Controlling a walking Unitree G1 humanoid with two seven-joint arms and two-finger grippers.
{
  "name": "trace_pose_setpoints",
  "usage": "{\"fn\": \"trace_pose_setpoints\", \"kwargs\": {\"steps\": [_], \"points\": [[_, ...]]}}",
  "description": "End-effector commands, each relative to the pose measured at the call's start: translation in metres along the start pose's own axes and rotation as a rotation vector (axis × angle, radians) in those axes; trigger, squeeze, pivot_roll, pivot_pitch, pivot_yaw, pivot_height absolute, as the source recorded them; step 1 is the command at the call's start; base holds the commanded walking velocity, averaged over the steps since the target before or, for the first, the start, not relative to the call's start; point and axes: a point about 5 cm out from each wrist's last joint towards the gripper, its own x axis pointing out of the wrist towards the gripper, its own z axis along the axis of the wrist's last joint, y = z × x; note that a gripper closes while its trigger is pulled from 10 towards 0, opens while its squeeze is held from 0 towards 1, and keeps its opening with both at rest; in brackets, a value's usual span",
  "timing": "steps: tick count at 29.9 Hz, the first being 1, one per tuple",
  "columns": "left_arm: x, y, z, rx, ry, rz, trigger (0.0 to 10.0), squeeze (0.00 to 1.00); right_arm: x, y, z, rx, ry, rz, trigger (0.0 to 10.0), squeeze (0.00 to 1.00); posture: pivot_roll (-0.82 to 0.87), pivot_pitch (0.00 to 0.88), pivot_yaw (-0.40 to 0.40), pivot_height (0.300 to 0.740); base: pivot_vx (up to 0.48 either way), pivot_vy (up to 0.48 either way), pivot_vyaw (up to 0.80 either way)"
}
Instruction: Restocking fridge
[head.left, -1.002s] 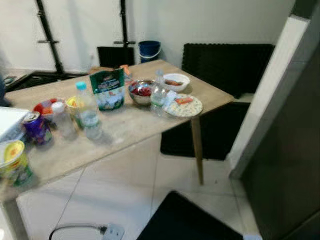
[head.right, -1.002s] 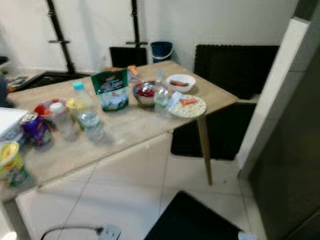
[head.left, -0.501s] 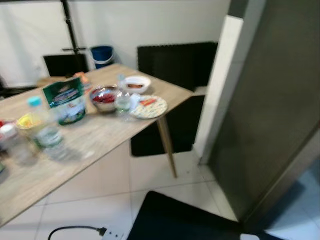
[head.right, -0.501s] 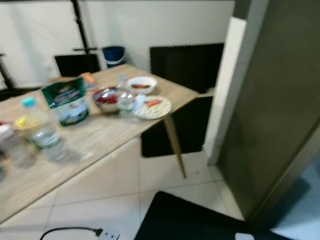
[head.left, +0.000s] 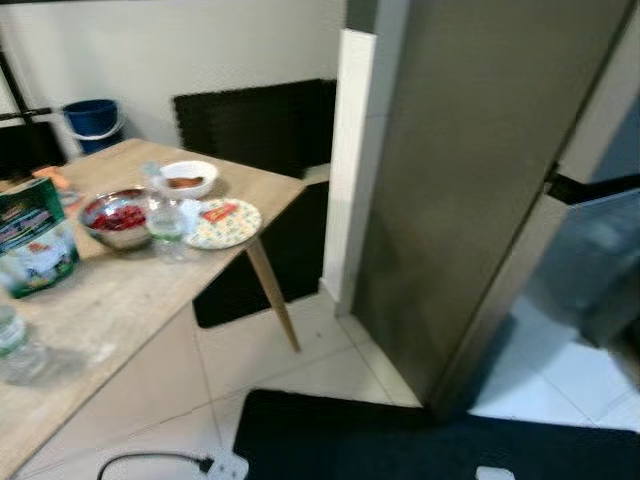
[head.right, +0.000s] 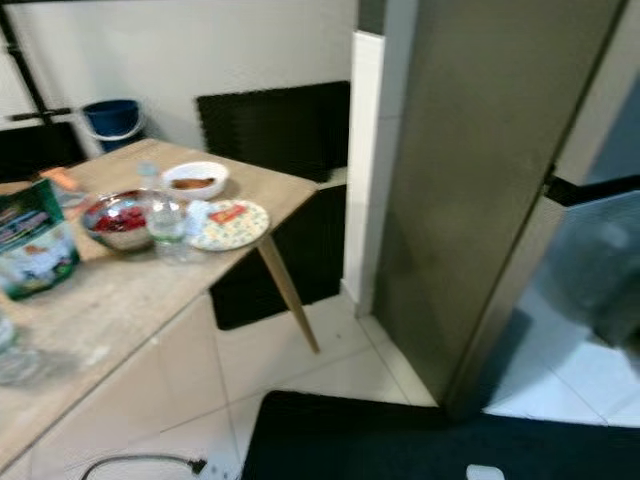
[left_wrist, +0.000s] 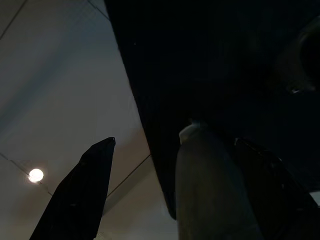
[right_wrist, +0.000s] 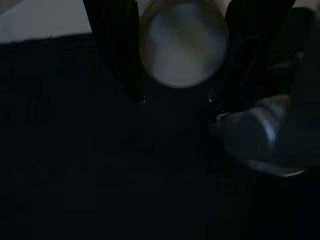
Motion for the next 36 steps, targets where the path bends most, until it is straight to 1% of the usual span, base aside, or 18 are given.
{"fn": "trace_pose_setpoints", "kwargs": {"steps": [1,19,36], "points": [[0.0,0.003,0.0049,0.015,-0.011,0.008,10.0,0.0,0.0002,-0.0002,0.0026,-0.004,-0.008,0.0,10.0,0.0,-0.15,0.0,0.033,0.74,0.0,0.0,-0.78],[0.0003,-0.0005,0.0031,-0.009,-0.013,-0.004,10.0,0.0,0.0003,0.0018,0.0016,0.002,-0.007,-0.002,10.0,0.0,-0.15,0.0,0.031,0.74,0.0,0.0,-0.78],[0.0006,-0.002,0.0033,-0.005,-0.015,-0.007,10.0,0.0,0.0,0.0016,0.0,-0.013,-0.008,-0.003,10.0,0.0,-0.15,0.0,0.033,0.74,0.0,0.0,-0.74]]}}
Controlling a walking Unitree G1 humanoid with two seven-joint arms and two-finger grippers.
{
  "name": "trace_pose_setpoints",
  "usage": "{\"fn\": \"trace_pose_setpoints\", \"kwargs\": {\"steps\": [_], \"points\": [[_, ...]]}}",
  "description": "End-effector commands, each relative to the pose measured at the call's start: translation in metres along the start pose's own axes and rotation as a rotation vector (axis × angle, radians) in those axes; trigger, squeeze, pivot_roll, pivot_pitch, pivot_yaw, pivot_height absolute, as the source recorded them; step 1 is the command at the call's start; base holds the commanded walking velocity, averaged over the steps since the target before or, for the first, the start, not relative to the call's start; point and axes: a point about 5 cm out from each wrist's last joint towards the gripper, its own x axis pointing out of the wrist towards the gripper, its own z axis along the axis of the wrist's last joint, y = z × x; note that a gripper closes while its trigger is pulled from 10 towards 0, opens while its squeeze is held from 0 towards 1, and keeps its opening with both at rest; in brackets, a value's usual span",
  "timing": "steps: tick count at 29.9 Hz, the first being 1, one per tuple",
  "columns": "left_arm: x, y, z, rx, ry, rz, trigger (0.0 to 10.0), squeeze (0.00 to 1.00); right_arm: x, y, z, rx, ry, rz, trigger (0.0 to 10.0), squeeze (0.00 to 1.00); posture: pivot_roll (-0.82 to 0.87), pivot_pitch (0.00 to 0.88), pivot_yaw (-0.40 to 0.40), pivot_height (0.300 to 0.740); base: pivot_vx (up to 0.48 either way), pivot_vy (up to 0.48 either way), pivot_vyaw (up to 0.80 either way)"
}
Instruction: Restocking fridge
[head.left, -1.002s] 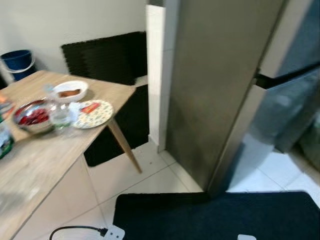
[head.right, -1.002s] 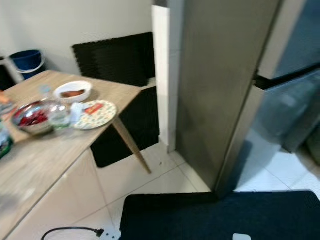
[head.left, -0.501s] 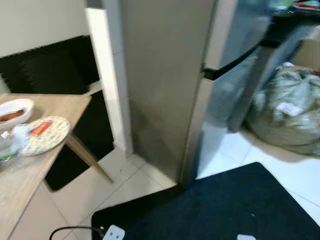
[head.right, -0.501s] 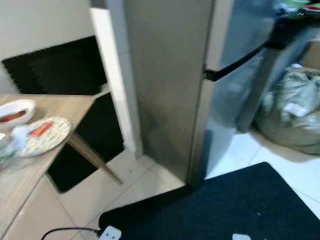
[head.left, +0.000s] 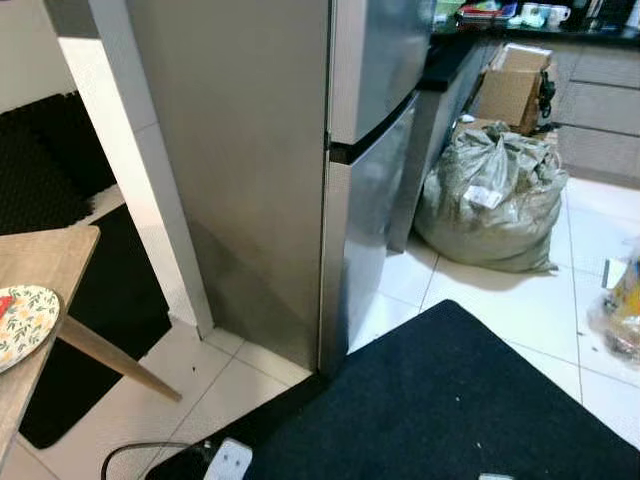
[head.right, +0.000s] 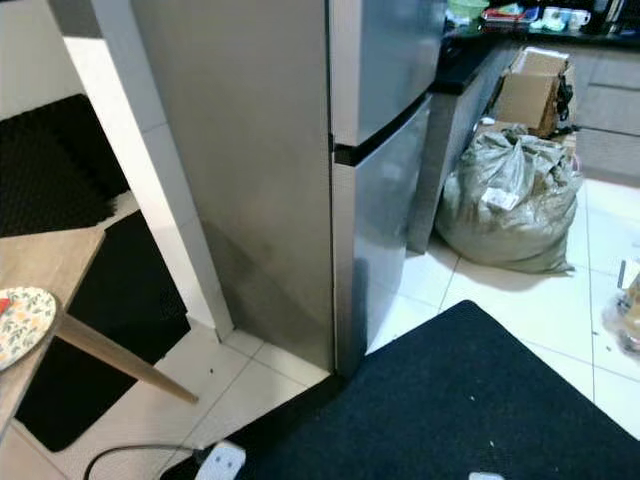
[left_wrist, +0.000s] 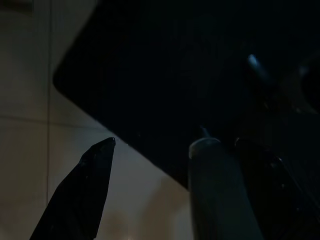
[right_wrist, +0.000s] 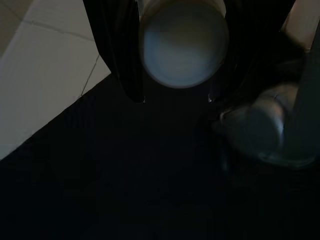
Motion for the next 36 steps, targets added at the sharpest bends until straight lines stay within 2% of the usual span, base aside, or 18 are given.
{"fn": "trace_pose_setpoints", "kwargs": {"steps": [1,6,16,23,36], "points": [[-0.0001,-0.0017,-0.0034,-0.001,0.014,-0.007,10.0,0.0,-0.0005,0.0012,-0.0055,0.001,0.021,-0.001,10.0,0.0,-0.15,0.0,0.033,0.74,0.0,0.0,-0.8],[-0.0001,-0.0016,-0.0034,0.004,0.017,-0.009,10.0,0.0,-0.0004,0.0018,-0.0052,0.012,0.019,-0.001,10.0,0.0,-0.15,0.0,0.034,0.74,0.0,0.0,-0.8],[-0.0001,-0.0012,-0.0023,0.005,0.012,-0.012,10.0,0.0,-0.0004,0.0019,-0.0051,0.009,0.018,-0.003,10.0,0.0,-0.16,0.0,0.034,0.74,0.0,0.0,0.0],[-0.0003,-0.001,-0.0044,0.047,0.028,-0.014,10.0,0.0,-0.0003,0.0023,-0.0052,-0.004,0.021,0.0,10.0,0.0,-0.16,0.0,0.032,0.74,0.0,0.0,0.0],[-0.0007,0.0003,-0.0059,0.057,0.036,-0.007,10.0,0.0,0.0,0.0028,-0.0024,-0.075,0.017,0.011,10.0,0.0,-0.15,0.0,0.024,0.74,0.296,0.0,0.0]]}}
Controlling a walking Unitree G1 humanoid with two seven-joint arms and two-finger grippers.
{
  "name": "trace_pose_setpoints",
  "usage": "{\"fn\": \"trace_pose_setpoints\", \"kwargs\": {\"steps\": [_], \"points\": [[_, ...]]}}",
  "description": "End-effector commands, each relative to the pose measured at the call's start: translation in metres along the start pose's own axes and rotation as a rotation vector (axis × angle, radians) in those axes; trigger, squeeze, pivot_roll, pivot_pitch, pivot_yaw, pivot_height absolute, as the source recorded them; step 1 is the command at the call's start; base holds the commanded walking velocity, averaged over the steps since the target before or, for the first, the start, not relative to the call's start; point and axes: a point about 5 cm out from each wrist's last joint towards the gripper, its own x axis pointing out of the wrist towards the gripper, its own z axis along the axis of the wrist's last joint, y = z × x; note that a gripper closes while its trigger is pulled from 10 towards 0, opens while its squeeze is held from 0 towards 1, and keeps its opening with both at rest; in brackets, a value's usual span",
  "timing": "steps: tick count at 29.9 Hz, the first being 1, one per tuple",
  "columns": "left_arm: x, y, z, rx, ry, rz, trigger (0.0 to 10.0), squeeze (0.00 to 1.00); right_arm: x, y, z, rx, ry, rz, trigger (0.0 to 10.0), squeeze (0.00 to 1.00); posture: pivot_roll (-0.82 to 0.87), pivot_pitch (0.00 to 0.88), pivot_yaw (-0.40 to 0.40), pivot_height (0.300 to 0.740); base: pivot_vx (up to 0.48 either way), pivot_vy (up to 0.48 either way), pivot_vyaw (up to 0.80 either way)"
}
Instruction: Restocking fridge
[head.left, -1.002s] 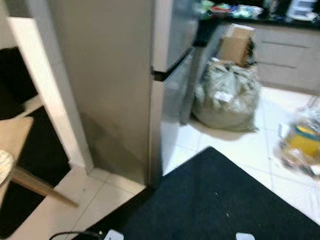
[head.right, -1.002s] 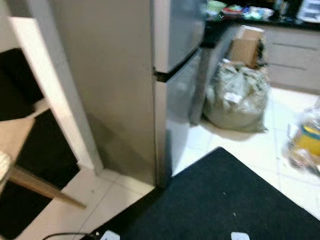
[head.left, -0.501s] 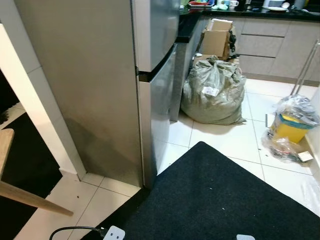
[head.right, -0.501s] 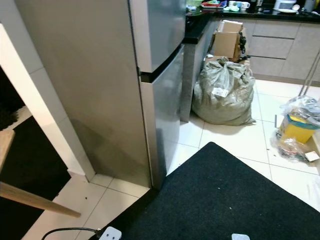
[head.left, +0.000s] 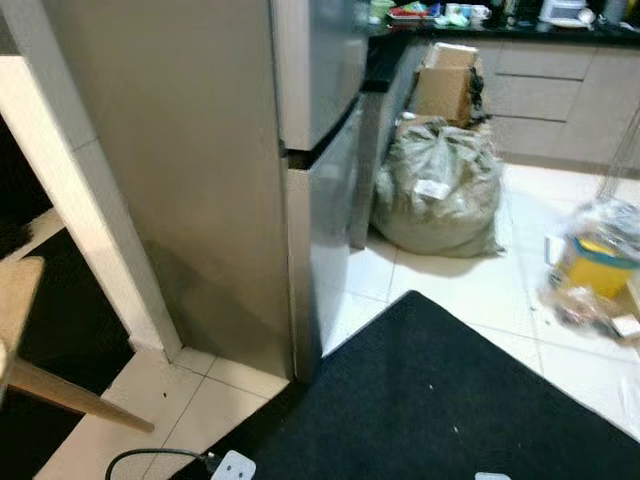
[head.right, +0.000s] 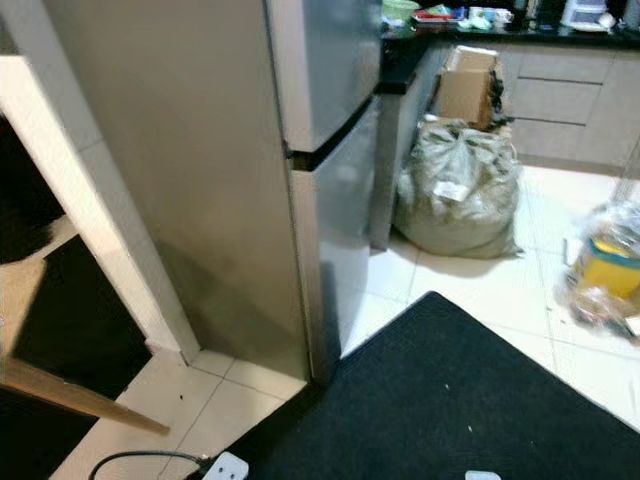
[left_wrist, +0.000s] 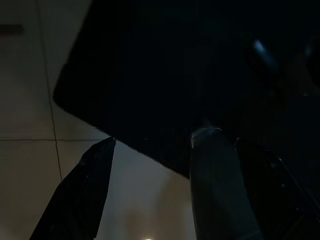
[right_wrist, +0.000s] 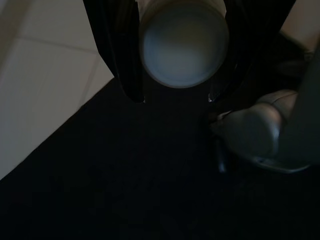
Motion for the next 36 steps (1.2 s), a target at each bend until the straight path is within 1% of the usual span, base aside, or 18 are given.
{"fn": "trace_pose_setpoints", "kwargs": {"steps": [1,13,15,17,36], "points": [[-0.0001,0.0019,0.0006,0.009,0.007,0.008,10.0,0.0,0.0004,0.0089,-0.0003,-0.014,0.001,0.027,10.0,0.0,-0.15,0.0,0.024,0.74,0.334,0.0,0.0],[0.0,0.0007,0.0,0.005,0.006,0.005,10.0,0.0,0.0005,0.01,0.0002,-0.046,0.001,0.032,10.0,0.0,-0.15,0.0,0.019,0.74,0.328,0.0,0.0],[0.0002,-0.0004,0.0013,-0.037,-0.011,0.002,10.0,0.0,0.0005,0.0107,-0.0006,-0.049,0.003,0.033,10.0,0.0,-0.15,0.0,0.02,0.74,0.0,0.0,0.0],[0.0004,-0.0024,0.0007,-0.021,-0.002,-0.019,10.0,0.0,0.0004,0.0111,-0.0011,-0.05,0.004,0.034,10.0,0.0,-0.15,0.0,0.02,0.74,0.0,0.0,0.0],[0.0003,-0.0017,0.0018,-0.027,-0.005,-0.031,10.0,0.0,0.0003,0.0139,-0.0027,-0.052,0.008,0.04,10.0,0.0,-0.15,0.0,0.026,0.74,0.0,-0.457,0.0]]}}
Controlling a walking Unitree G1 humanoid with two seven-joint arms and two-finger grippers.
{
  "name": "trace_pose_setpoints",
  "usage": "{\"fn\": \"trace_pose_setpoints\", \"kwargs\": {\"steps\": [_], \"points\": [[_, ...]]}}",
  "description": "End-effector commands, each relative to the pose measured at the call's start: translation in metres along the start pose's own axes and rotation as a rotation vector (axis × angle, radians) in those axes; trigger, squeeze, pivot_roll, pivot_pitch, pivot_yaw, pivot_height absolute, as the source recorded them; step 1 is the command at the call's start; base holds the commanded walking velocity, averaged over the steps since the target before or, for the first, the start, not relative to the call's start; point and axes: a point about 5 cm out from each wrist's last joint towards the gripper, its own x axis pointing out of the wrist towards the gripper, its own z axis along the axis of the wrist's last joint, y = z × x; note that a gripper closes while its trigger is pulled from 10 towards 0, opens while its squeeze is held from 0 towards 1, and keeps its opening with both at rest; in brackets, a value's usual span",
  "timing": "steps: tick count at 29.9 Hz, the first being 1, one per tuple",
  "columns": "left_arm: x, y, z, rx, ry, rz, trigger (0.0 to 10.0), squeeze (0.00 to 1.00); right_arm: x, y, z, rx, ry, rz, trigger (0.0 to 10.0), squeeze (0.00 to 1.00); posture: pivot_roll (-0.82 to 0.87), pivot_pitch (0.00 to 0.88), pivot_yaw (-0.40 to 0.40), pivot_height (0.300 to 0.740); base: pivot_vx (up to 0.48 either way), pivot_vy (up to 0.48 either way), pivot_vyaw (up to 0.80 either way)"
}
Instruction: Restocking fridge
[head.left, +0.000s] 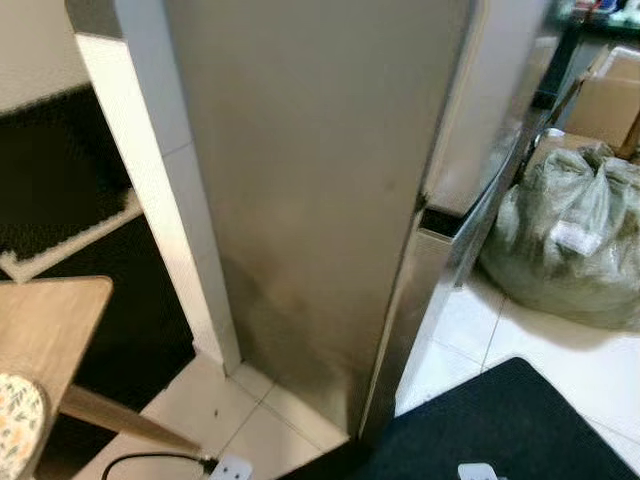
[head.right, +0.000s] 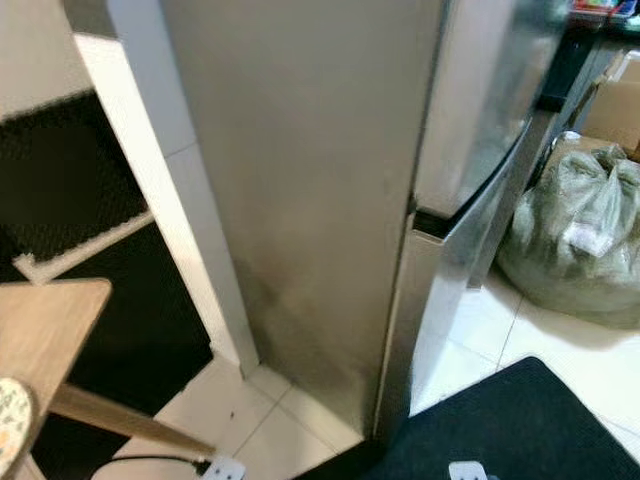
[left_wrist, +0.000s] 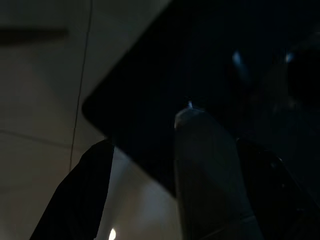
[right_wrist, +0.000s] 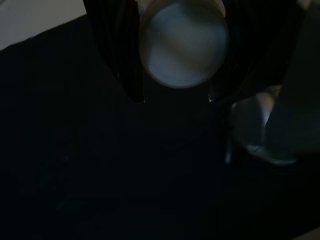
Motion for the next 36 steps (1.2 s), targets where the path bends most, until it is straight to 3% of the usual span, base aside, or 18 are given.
{"fn": "trace_pose_setpoints", "kwargs": {"steps": [1,31,36], "points": [[-0.0007,-0.0008,-0.0064,-0.01,0.02,-0.006,10.0,0.0,-0.0005,0.0028,-0.006,0.011,0.019,0.003,10.0,0.0,-0.15,0.0,0.026,0.74,0.0,-0.45,0.0],[-0.0007,-0.0014,-0.0076,-0.012,0.023,-0.002,10.0,0.0,-0.0009,0.0033,-0.0088,-0.009,0.026,0.008,10.0,0.0,-0.15,0.0,0.024,0.74,0.0,-0.446,0.0],[-0.0013,0.0032,-0.0071,-0.037,0.019,0.03,10.0,0.0,-0.0008,0.0037,-0.0084,-0.016,0.025,0.011,10.0,0.0,-0.15,0.0,0.025,0.74,0.0,0.0,0.0]]}}
